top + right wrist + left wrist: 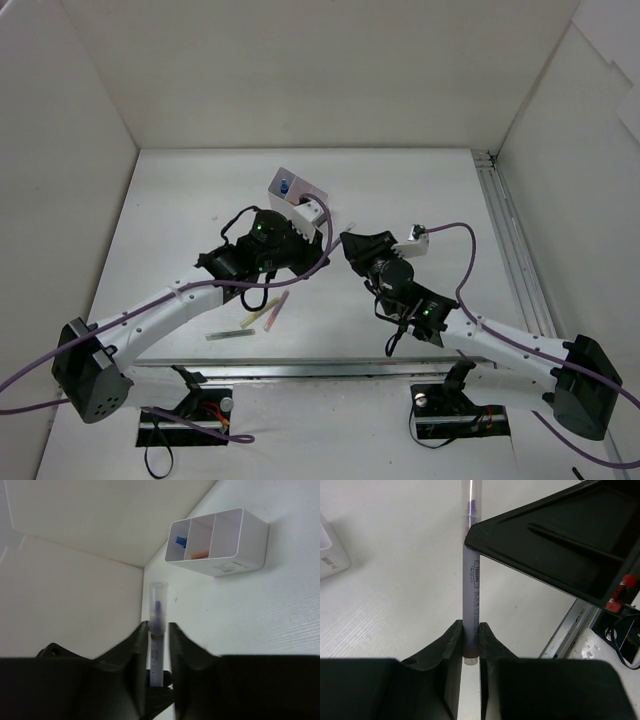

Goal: Sort the stationery into containers
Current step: Place the pen in the storage box.

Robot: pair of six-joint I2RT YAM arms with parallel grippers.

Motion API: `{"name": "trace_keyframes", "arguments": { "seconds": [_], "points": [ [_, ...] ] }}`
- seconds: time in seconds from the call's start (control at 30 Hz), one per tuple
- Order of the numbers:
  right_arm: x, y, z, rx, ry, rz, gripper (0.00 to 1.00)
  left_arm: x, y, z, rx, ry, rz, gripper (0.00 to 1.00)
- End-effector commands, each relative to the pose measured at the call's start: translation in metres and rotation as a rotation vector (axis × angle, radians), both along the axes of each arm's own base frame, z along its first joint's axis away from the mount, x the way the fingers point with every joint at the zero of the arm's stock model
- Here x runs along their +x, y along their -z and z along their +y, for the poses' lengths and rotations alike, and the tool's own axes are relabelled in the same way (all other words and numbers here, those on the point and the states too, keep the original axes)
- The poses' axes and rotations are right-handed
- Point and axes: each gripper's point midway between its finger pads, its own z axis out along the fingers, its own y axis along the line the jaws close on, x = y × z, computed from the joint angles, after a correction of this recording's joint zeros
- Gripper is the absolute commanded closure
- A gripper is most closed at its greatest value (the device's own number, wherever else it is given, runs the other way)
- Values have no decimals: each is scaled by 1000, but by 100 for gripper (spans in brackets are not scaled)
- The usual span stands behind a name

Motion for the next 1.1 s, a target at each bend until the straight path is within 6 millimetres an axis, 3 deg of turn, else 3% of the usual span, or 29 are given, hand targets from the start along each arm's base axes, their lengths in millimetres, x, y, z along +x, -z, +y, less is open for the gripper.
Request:
{"name": "trace_keyframes", "arguments": {
  "seconds": [0.0,0.07,0.1,0.13,0.17,0.23,0.27,0.33,0.4,0.43,0.5,0.63,0.73,0.87,0.93,0.97,1.0,1.07],
  "points": [
    [7,-22,-17,17,80,-67,74,15,-57,18,-69,-115,-65,100],
    [6,-14,-26,-43,105,-41,58,23,-70,28,-76,-186,-31,100],
    [4,-14,-31,-68,116,-36,44,25,-60,40,-31,-225,18,100],
    [2,-3,-39,-128,135,-1,37,30,-73,45,-39,-261,25,100],
    [2,-5,-45,-147,157,2,27,32,-62,56,11,-305,70,100],
    [-2,3,-65,-224,216,37,23,43,-69,70,16,-365,92,100],
    [-4,4,-71,-244,229,40,21,43,-57,75,56,-375,140,100],
    [-7,5,-90,-276,288,48,19,56,-64,88,61,-426,160,100],
    [-12,7,-101,-263,316,45,18,58,-51,91,86,-429,254,100],
    [-13,8,-107,-256,342,42,17,66,-56,95,66,-434,269,100],
    [-17,9,-115,-236,356,35,17,70,-50,85,32,-375,335,100],
    [-20,9,-127,-245,390,29,17,83,-55,84,-69,-321,453,100],
    [-22,9,-132,-238,410,26,17,90,-62,69,-203,-261,566,100],
    [-24,9,-137,-235,425,23,16,113,-53,66,-278,-322,721,100],
    [-25,9,-143,-238,446,22,16,125,-59,68,-275,-381,719,100],
    [-25,9,-145,-236,453,21,16,130,-46,75,-233,-450,742,100],
    [-26,9,-147,-235,460,19,16,134,-53,76,-232,-472,734,100],
    [-27,8,-153,-236,486,14,15,138,-39,81,-195,-539,794,100]
  ]
}}
